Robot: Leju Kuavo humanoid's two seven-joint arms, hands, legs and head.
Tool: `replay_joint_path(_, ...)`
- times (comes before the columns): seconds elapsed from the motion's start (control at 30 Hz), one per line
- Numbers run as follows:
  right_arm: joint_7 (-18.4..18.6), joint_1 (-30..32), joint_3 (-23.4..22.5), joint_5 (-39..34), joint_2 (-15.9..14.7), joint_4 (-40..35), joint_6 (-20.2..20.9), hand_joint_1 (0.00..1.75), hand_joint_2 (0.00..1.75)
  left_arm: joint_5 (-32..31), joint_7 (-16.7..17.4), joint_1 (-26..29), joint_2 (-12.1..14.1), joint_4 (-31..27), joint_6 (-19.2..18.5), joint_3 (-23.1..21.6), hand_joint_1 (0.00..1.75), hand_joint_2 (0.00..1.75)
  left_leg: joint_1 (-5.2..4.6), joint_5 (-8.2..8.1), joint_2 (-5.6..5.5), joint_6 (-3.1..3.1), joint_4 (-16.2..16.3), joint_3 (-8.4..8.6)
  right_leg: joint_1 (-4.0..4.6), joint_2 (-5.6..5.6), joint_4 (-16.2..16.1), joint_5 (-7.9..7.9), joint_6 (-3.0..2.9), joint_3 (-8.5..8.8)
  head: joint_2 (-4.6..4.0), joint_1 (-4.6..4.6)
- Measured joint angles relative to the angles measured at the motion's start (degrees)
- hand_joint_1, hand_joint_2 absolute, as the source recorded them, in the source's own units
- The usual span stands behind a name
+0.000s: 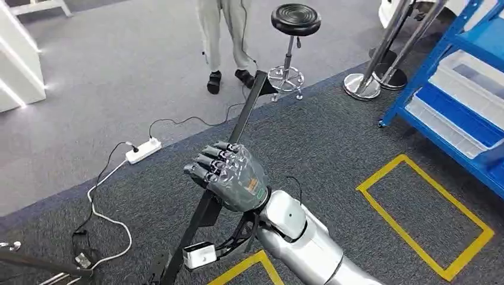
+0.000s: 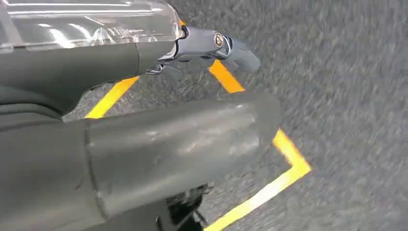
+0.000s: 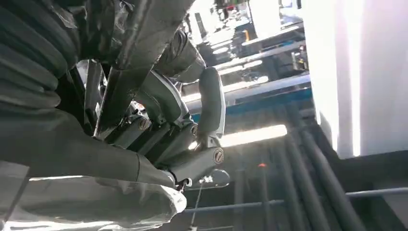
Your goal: Take the parts from the cabinet and place them on the table.
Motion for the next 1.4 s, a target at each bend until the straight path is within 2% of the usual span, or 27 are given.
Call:
replay_joint_path(0.03,0.0,0.2,-0.11,0.02,-0.02,0.0,0.02,1.75,1.75,-0.04,0.0,0.03,0.07,0.0,-0.02,-0.02,0.0,0.0,-0.16,-0.02,-0.78,0.08,0.01,0.0,0.02,0.16,3.03,-0.58,-0.08,-1.8,0.0,0.0)
replay_joint_path(0.07,0.02,0.34,-0.18,0.04,-0.02,0.0,0.02,1.75,1.75,-0.07,0.0,0.14,0.13,0.0,-0.15,-0.11,0.0,0.0,-0.31,-0.03,-1.62,0.13,0.04,0.03,0.02,0.24,3.67,0.19,-0.27,-2.56,0.0,0.0)
replay_joint_path(0.13,0.0,0.35,-0.22,0.07,-0.02,-0.04,0.0,1.75,1.75,-0.13,0.0,0.21,0.2,0.0,-0.15,-0.28,0.0,0.0,-0.54,-0.02,-3.31,0.14,0.06,0.24,0.17,0.6,-2.05,4.85,-0.98,-0.43,0.0,0.0)
replay_joint_path(0.17,0.02,0.35,-0.29,0.09,-0.02,-0.15,0.0,1.75,1.75,-0.15,0.0,0.18,0.2,0.0,-0.15,-0.37,0.0,0.0,-0.67,-0.02,-4.11,0.13,0.06,0.42,0.39,1.52,-6.96,7.71,-1.54,1.76,0.0,0.0)
replay_joint_path(0.2,0.02,0.32,-0.35,0.13,-0.02,-0.31,0.0,1.75,1.75,-0.15,-0.02,0.2,0.15,0.0,-0.15,-0.42,0.0,0.0,-0.42,-0.03,-4.69,0.12,0.06,0.37,0.44,4.32,-11.46,9.87,-2.25,3.59,0.0,0.0)
replay_joint_path(0.23,0.02,0.32,-0.4,0.13,-0.02,-0.33,0.0,1.75,1.75,-0.15,0.0,0.14,-0.02,0.0,-0.24,-0.46,0.0,0.0,-0.75,0.05,-5.14,-0.14,0.15,0.18,0.22,6.03,-12.62,9.21,-2.77,4.1,0.0,-0.13)
replay_joint_path(0.37,0.04,0.28,-0.48,0.66,0.22,-0.68,0.02,1.75,1.75,-0.15,-0.02,0.39,0.02,0.0,-0.2,-0.57,0.0,0.0,0.07,0.46,-7.73,-1.76,-0.43,-0.19,0.79,3.82,-14.15,9.59,-2.75,4.83,0.0,0.04)
replay_joint_path(0.4,0.07,0.26,-0.5,0.87,0.35,-0.79,0.02,1.75,1.75,-0.15,-0.04,0.55,0.24,-0.02,-0.2,-0.61,0.0,0.0,-0.03,0.1,-5.56,-1.82,0.28,-0.35,0.09,2.64,-15.14,10.04,-2.65,5.55,0.0,0.04)
replay_joint_path(0.43,0.04,0.29,-0.5,0.98,0.44,-0.85,0.0,1.75,1.75,-0.22,-0.04,0.48,0.24,0.0,-0.22,-0.72,0.0,0.0,-0.35,-1.23,-2.18,-2.32,2.13,-1.14,0.15,2.15,-15.62,10.03,-2.78,6.04,0.0,-0.04)
replay_joint_path(0.47,0.04,0.3,-0.57,1.01,0.46,-0.96,0.0,1.75,1.75,-0.22,-0.02,0.27,0.26,0.0,-0.24,-0.83,0.0,0.0,-0.16,-3.3,-0.62,-2.73,5.65,-2.91,0.2,1.12,-15.67,9.89,-3.1,6.22,0.0,0.0)
replay_joint_path(0.53,0.04,0.8,-0.83,1.07,0.44,-0.96,0.02,1.75,1.75,-0.22,-0.02,0.24,0.33,-0.02,-0.24,-0.9,0.0,0.0,0.32,-6.91,0.39,-3.32,13.86,-7.1,0.2,-0.61,-15.62,9.63,-3.08,6.32,0.0,0.0)
replay_joint_path(0.57,-0.15,1.1,-0.96,1.18,0.46,-0.96,0.02,1.75,1.75,-0.22,-0.02,0.44,0.33,-0.02,-0.26,-0.92,0.0,0.0,0.56,-7.56,0.62,-3.59,16.36,-8.39,0.16,-1.39,-15.58,9.54,-3.02,6.3,0.0,-0.04)
replay_joint_path(0.6,-0.33,1.43,-1.07,1.24,0.46,-0.96,0.02,1.75,1.75,-0.2,0.0,0.68,0.39,0.0,-0.28,-0.92,0.0,0.0,0.81,-6.78,0.76,-3.85,16.21,-8.35,0.09,-2.08,-15.56,9.43,-2.86,6.36,0.0,-0.02)
replay_joint_path(0.67,-0.48,1.87,-1.49,1.36,0.5,-0.96,0.02,1.75,1.75,-0.17,0.04,0.87,0.55,-0.02,-0.33,-0.94,0.0,0.0,1.12,-2.16,1.49,-4.23,8.28,-3.97,-0.11,-3.57,-15.18,8.95,-2.35,6.52,0.0,-0.02)
replay_joint_path(0.7,-0.52,1.86,-1.68,1.44,0.53,-0.96,0.02,1.75,1.75,-0.2,0.09,0.83,0.65,-0.02,-0.33,-0.98,0.0,0.0,1.17,-0.1,2.74,-4.3,3.43,-1.27,-0.22,-4.11,-14.79,8.57,-2.02,6.61,0.0,-0.02)
replay_joint_path(0.73,-0.66,1.87,-1.86,1.53,0.53,-1.03,0.02,1.75,1.75,-0.22,0.11,0.76,0.66,0.0,-0.37,-1.07,0.0,0.0,0.78,-0.65,5.5,-4.27,0.4,0.06,-0.02,-4.59,-14.43,8.16,-1.52,6.57,0.0,-0.04)
replay_joint_path(0.77,-0.66,1.87,-2.08,1.73,0.52,-1.18,0.02,1.75,1.75,-0.24,0.15,0.7,0.63,-0.02,-0.5,-1.2,0.0,0.0,0.57,-0.38,4.46,-3.07,0.21,0.23,0.42,-5.02,-13.94,7.81,-1.06,6.47,0.0,0.09)
replay_joint_path(0.87,-0.81,2.18,-2.49,1.97,0.55,-1.36,0.02,1.75,1.75,-0.31,0.15,1.14,0.66,0.0,-0.59,-1.27,0.0,0.0,0.24,-0.59,2.78,-1.83,0.49,-0.1,0.36,-6.34,-14.29,7.71,-0.63,6.93,0.0,0.2)
replay_joint_path(0.9,-0.81,2.18,-2.63,2.03,0.57,-1.46,0.02,1.75,1.75,-0.31,0.2,1.31,0.7,-0.02,-0.61,-1.27,0.0,0.0,0.51,-0.39,2.17,-1.21,0.24,0.18,0.04,-6.06,-14.14,7.28,-0.11,6.94,0.0,0.2)
replay_joint_path(0.97,-1.31,2.21,-2.82,1.36,0.59,-1.68,0.0,1.75,1.75,0.05,0.68,1.36,0.7,-0.02,-0.13,-1.27,0.0,0.0,0.57,-0.36,1.24,-0.72,0.2,0.16,-0.27,-1.39,-10.18,4.43,0.06,5.32,0.0,0.22)
replay_joint_path(1.07,-1.33,2.47,-2.89,0.68,0.44,-1.66,0.0,1.75,1.75,0.24,0.79,1.51,0.94,0.0,-0.11,-1.22,0.0,0.0,0.22,-0.39,-0.76,-0.23,0.21,0.14,0.0,0.14,2.9,-0.86,-0.12,-1.63,0.0,0.22)
replay_joint_path(1.1,-1.31,2.62,-2.89,0.68,0.44,-1.66,0.02,1.75,1.75,0.31,0.79,1.69,1.05,-0.02,-0.13,-1.22,0.0,0.0,0.04,-0.38,-1.62,-0.2,0.22,0.18,0.0,0.23,4.59,-0.5,-0.29,-2.95,0.0,0.2)
replay_joint_path(1.13,-1.29,2.66,-2.89,0.7,0.44,-1.66,0.02,1.75,1.75,0.39,0.79,1.84,1.14,-0.02,-0.15,-1.2,0.0,0.0,-0.11,-0.38,-2.45,-0.19,0.23,0.25,0.05,0.32,3.33,1.3,-0.63,-2.76,0.0,0.22)
replay_joint_path(1.2,-1.22,2.64,-2.89,0.68,0.46,-1.68,0.02,1.75,1.75,0.39,0.79,1.9,1.29,-0.02,-0.15,-1.2,0.0,0.0,-0.35,-0.38,-4.19,-0.2,0.24,0.56,0.42,1.35,-5.38,7.14,-1.69,0.88,0.0,0.22)
replay_joint_path(1.23,-1.22,2.61,-2.89,0.7,0.46,-1.7,0.0,1.75,1.75,0.39,0.77,1.89,1.29,-0.02,-0.15,-1.2,0.0,0.0,-0.41,-0.39,-4.88,-0.2,0.23,0.71,0.54,2.7,-9.77,9.43,-2.24,2.85,0.0,0.22)
replay_joint_path(1.27,-1.22,2.57,-2.89,0.68,0.46,-1.7,0.0,1.75,1.75,0.39,0.79,1.91,1.22,0.02,-0.2,-1.2,0.0,0.0,-0.33,-0.38,-5.44,-0.33,0.25,0.56,0.35,6.11,-12.17,9.27,-3.01,3.95,0.0,0.13)
replay_joint_path(1.4,-1.07,2.5,-2.91,0.63,0.59,-1.81,0.0,1.75,1.75,0.37,0.85,2.11,1.31,0.02,-0.15,-1.18,0.0,0.0,0.41,0.11,-7.96,-1.82,-0.32,-0.09,0.84,4.43,-13.72,9.56,-2.86,4.55,0.0,0.17)
